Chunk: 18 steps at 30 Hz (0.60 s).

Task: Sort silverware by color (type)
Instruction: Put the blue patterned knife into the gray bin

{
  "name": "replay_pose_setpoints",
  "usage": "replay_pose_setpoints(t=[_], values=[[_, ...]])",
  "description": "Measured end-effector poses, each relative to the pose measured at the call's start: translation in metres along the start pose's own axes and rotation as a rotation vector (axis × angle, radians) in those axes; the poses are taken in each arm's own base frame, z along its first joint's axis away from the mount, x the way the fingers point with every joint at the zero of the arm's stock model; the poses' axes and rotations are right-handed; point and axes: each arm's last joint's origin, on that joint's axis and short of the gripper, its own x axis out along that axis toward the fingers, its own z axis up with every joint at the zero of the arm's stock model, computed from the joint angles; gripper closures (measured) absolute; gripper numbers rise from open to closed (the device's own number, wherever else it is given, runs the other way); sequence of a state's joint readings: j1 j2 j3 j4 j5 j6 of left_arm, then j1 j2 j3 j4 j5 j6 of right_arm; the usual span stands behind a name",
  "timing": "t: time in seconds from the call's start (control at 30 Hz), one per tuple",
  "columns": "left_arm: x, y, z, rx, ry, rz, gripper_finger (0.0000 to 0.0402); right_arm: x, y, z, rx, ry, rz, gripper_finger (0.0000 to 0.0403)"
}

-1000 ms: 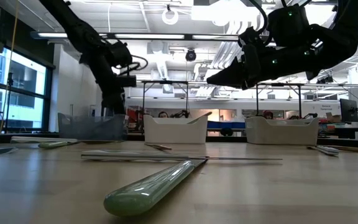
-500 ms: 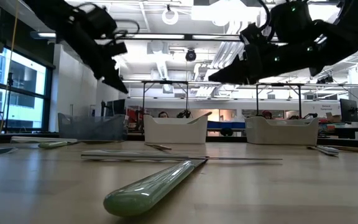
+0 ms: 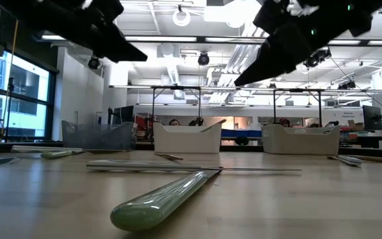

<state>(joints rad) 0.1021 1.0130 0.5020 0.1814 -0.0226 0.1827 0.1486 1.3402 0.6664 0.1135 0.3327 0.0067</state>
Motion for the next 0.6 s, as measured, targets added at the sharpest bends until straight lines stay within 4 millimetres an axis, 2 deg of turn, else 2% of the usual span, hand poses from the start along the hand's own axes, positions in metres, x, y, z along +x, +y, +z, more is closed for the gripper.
replay_pose_setpoints(t=[0.13, 0.27, 0.47, 0.6], values=[[0.0, -0.022, -0.014, -0.02, -0.02, -0.024, 0.0401, 0.001, 0.013, 0.014, 0.076, 0.075, 0.029, 0.0392], [-0.005, -0.036, -0.036, -0.08, -0.106, -0.033, 0.0401, 0.011, 0.028, 0.02, 0.073, 0.128, 0.054, 0.0356], [-0.014, -0.042, -0.058, -0.155, -0.214, -0.034, 0.0401, 0.041, 0.055, 0.04, 0.111, 0.165, 0.152, 0.0285], [-0.014, -0.041, -0.06, -0.158, -0.21, -0.009, 0.0401, 0.067, 0.074, 0.052, 0.112, 0.243, 0.214, 0.0252]])
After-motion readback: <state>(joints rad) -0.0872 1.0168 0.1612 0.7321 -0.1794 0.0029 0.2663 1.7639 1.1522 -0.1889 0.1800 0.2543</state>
